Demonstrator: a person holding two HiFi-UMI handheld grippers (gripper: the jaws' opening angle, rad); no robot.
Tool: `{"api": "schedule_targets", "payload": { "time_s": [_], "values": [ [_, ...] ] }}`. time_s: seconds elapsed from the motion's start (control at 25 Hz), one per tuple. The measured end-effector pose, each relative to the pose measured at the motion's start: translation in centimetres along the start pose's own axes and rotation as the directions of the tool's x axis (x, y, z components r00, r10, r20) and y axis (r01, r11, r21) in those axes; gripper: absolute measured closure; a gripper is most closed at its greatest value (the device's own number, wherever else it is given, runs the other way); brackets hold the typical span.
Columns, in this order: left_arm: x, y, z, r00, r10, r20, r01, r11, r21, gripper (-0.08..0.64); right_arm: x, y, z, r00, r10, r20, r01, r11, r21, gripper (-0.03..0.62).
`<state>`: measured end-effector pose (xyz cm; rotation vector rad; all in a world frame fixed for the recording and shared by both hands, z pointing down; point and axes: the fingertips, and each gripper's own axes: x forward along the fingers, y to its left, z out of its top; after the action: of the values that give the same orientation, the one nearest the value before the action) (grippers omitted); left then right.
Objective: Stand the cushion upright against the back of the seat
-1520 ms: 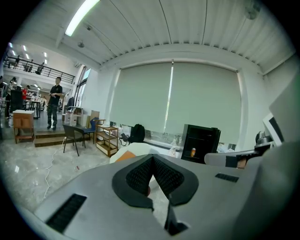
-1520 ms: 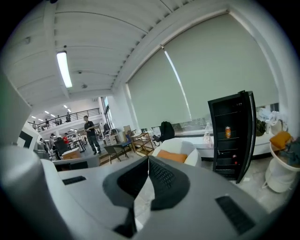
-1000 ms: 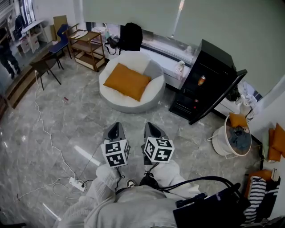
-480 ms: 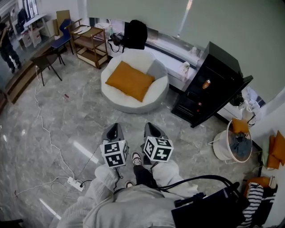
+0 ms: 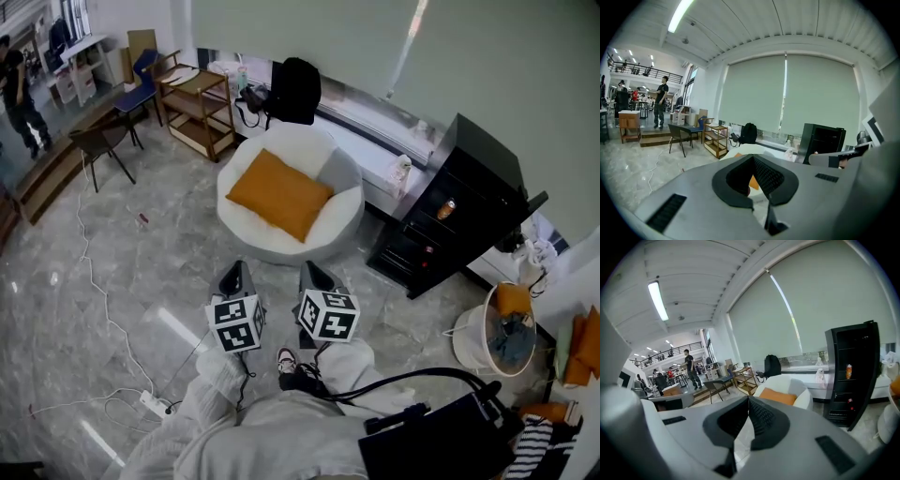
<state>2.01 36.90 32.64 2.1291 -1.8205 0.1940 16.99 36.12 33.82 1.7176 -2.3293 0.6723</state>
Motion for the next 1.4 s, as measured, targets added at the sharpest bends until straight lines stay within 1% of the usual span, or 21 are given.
{"api": "schedule_targets", "payload": {
  "time_s": [0.16, 0.36, 0.52, 0.6, 0.84, 0.96, 1.12, 1.28, 1.4],
  "values": [
    [3.6, -0.5, 1.3, 1.0, -0.001, 0.0, 0.001, 1.0, 0.005, 0.565, 3.2, -2.0, 2.1, 1.0, -0.009, -0.009, 0.009, 1.0, -0.002, 0.529],
    [8.1, -0.6, 2.5, 1.0, 0.007, -0.011, -0.007, 1.0, 0.002, 0.565, 7.0, -3.9, 3.6, 0.999, -0.01, -0.038, 0.009, 1.0, -0.007, 0.531],
    [11.3, -0.9, 3.4, 1.0, 0.005, -0.017, -0.005, 1.0, 0.019, 0.565, 9.8, -5.4, 5.2, 0.999, 0.023, -0.027, -0.022, 0.999, 0.032, 0.53],
    [12.7, -0.8, 3.8, 1.0, 0.015, -0.02, -0.014, 1.0, 0.027, 0.565, 11.1, -6.3, 6.0, 0.999, 0.026, -0.027, -0.025, 0.999, 0.048, 0.529],
    [15.6, 0.7, 4.4, 0.998, 0.048, -0.031, -0.047, 0.999, 0.022, 0.565, 14.1, -7.6, 6.7, 0.999, 0.028, -0.033, -0.025, 0.997, 0.068, 0.529],
    [16.9, 1.5, 4.4, 0.998, 0.049, -0.038, -0.048, 0.999, 0.025, 0.565, 15.7, -7.8, 6.3, 0.998, 0.026, -0.055, -0.021, 0.996, 0.082, 0.529],
    [19.1, 2.6, 4.3, 0.997, 0.047, -0.056, -0.047, 0.999, 0.007, 0.565, 18.1, -8.0, 6.3, 0.997, 0.017, -0.082, -0.011, 0.997, 0.079, 0.529],
    [22.5, 4.0, 4.9, 0.998, 0.039, -0.049, -0.039, 0.999, -0.003, 0.565, 21.4, -8.2, 7.2, 0.996, 0.005, -0.089, 0.0, 0.998, 0.065, 0.529],
    [26.0, 5.6, 5.6, 0.998, 0.029, -0.049, -0.03, 0.999, -0.019, 0.566, 24.5, -8.3, 8.2, 0.996, -0.004, -0.091, 0.009, 0.998, 0.062, 0.529]
  ]
}}
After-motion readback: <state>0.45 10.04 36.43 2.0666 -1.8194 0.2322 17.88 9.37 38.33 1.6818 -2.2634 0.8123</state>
